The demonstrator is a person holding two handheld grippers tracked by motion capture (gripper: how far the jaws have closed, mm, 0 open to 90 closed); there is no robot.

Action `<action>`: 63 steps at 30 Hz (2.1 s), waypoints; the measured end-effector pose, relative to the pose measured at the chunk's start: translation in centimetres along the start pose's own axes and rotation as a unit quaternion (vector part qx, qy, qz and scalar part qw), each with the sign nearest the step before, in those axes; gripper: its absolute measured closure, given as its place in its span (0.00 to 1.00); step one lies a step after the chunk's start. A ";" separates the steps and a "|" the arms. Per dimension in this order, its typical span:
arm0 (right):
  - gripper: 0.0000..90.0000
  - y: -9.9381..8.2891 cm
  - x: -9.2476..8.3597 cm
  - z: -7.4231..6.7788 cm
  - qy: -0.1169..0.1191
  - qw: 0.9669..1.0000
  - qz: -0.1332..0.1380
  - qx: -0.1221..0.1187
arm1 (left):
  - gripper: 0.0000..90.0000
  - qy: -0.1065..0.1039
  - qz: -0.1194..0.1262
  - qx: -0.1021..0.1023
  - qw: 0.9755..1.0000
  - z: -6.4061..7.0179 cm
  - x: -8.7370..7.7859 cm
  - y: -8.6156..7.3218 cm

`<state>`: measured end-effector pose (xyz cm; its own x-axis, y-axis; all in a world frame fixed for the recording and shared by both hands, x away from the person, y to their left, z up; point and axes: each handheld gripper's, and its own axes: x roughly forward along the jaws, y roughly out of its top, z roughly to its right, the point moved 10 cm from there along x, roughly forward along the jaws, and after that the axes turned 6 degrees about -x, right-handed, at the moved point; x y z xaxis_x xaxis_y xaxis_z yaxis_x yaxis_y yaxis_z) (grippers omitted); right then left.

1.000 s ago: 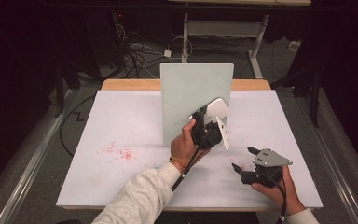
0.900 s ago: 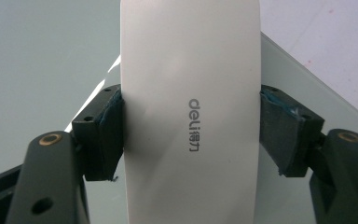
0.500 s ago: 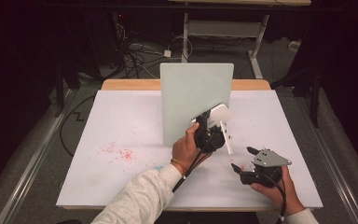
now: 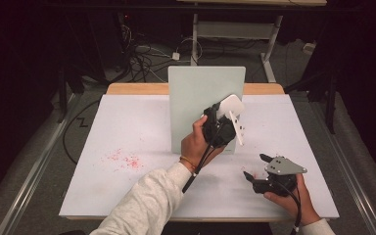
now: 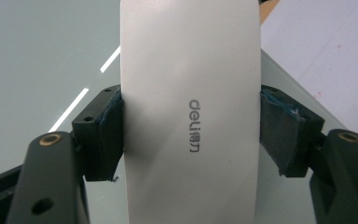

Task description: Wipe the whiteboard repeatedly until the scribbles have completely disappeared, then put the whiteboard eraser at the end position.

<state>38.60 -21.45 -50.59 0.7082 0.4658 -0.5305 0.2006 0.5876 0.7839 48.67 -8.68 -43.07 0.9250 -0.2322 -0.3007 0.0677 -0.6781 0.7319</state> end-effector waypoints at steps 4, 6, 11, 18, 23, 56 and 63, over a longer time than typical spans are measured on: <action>0.23 0.0 0.0 0.0 0.000 1.000 0.000 0.000 | 0.32 0.001 -0.005 0.027 1.000 1.0 -0.1 -1.3; 0.23 0.0 0.0 0.0 0.000 1.000 0.000 0.001 | 0.32 -0.004 -0.011 0.038 0.999 1.3 -0.2 -1.9; 0.23 0.1 0.0 0.2 -0.001 1.000 0.004 0.001 | 0.32 -0.041 -0.023 0.033 0.998 1.8 -0.8 -3.6; 0.23 0.1 0.1 0.5 -0.005 1.000 0.002 0.004 | 0.32 -0.081 -0.019 0.024 0.996 1.6 -2.5 -5.0; 0.23 0.3 0.1 0.5 -0.007 1.000 0.004 0.002 | 0.32 -0.118 -0.020 0.024 0.993 1.5 -3.9 -6.2; 0.23 0.2 0.2 0.0 -0.003 1.000 0.000 -0.005 | 0.32 -0.389 -0.075 0.047 0.917 3.6 -11.4 -12.7; 0.23 0.2 0.2 0.0 0.000 1.000 0.000 -0.007 | 0.32 -0.421 -0.087 0.055 0.901 4.9 -11.4 -12.6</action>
<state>38.73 -21.26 -50.57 0.7087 0.4652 -0.5304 0.1912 0.5970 0.7791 35.42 -0.90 -51.84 0.2901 -0.5315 -0.7959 0.1036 -0.8093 0.5782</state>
